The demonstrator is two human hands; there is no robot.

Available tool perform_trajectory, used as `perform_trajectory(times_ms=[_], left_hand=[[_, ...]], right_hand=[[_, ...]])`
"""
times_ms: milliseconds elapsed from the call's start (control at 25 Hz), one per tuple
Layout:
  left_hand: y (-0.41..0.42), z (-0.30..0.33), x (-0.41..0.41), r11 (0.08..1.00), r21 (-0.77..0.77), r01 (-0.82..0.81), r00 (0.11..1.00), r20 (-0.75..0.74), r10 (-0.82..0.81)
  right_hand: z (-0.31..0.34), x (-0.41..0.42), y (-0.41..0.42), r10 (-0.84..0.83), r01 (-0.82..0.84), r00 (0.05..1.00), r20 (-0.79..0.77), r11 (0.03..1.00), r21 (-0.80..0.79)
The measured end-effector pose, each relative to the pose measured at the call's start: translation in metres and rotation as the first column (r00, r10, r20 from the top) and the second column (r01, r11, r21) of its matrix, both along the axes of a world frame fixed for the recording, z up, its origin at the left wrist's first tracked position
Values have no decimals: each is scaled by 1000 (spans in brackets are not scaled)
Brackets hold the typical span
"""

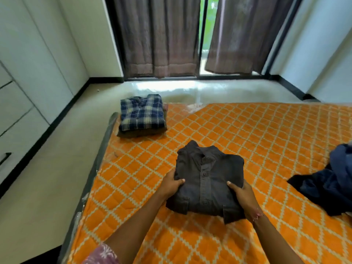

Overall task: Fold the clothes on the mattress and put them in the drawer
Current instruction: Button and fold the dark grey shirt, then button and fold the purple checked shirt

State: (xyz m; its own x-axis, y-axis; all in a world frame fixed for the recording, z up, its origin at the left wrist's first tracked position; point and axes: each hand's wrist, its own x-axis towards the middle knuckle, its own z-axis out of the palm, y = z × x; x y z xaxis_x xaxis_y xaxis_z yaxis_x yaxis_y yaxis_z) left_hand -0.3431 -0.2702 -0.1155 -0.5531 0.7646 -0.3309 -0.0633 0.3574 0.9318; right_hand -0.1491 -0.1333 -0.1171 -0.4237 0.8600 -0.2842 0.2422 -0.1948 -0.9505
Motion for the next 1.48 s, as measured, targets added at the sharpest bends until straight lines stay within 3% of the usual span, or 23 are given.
perform_trajectory(times_ms=[200, 360, 520, 600, 680, 760, 800, 880, 960, 1040, 1120, 1200, 1480], left_hand=[[22, 48, -113, 991, 51, -125, 975, -179, 132], [44, 80, -229, 967, 20, -255, 901, -358, 245], [53, 101, -325, 925, 87, -371, 850, -369, 376], [56, 93, -357, 914, 2, -407, 870, -305, 388], [54, 63, -367, 903, -197, -382, 886, -357, 297], [52, 19, -371, 871, -288, -398, 831, -515, 209], [51, 13, -364, 860, -261, -439, 791, -567, 231], [48, 18, -350, 817, -239, -524, 720, -637, 275], [44, 34, -340, 737, -303, -604, 632, -746, 210], [37, 53, -324, 731, -268, -627, 470, -879, 82], [31, 64, -302, 788, -234, -570, 368, -930, -10], [31, 72, -267, 842, -236, -485, 356, -933, -56], [24, 89, -111, 933, -196, -302, 401, -914, -62]], right_hand=[[48, -126, 38, 100, -92, 993, -68, 989, 116], [77, -255, 75, 180, -165, 979, -101, 977, 135], [90, -366, 101, 225, -202, 958, -176, 970, 137], [75, -403, 111, 240, -231, 964, -113, 970, 80], [49, -420, 110, 279, -282, 957, 82, 959, 17], [26, -423, 102, 312, -346, 906, 286, 935, 79], [21, -423, 98, 276, -344, 896, 347, 927, 151], [23, -418, 90, 209, -317, 904, 372, 913, 258], [31, -410, 86, 166, -312, 911, 378, 876, 367], [41, -391, 82, 83, -390, 862, 500, 738, 550], [48, -365, 72, -23, -554, 766, 643, 485, 677], [58, -337, 59, -60, -632, 723, 688, 345, 694], [90, -194, 13, -191, -639, 704, 684, 251, 727]])
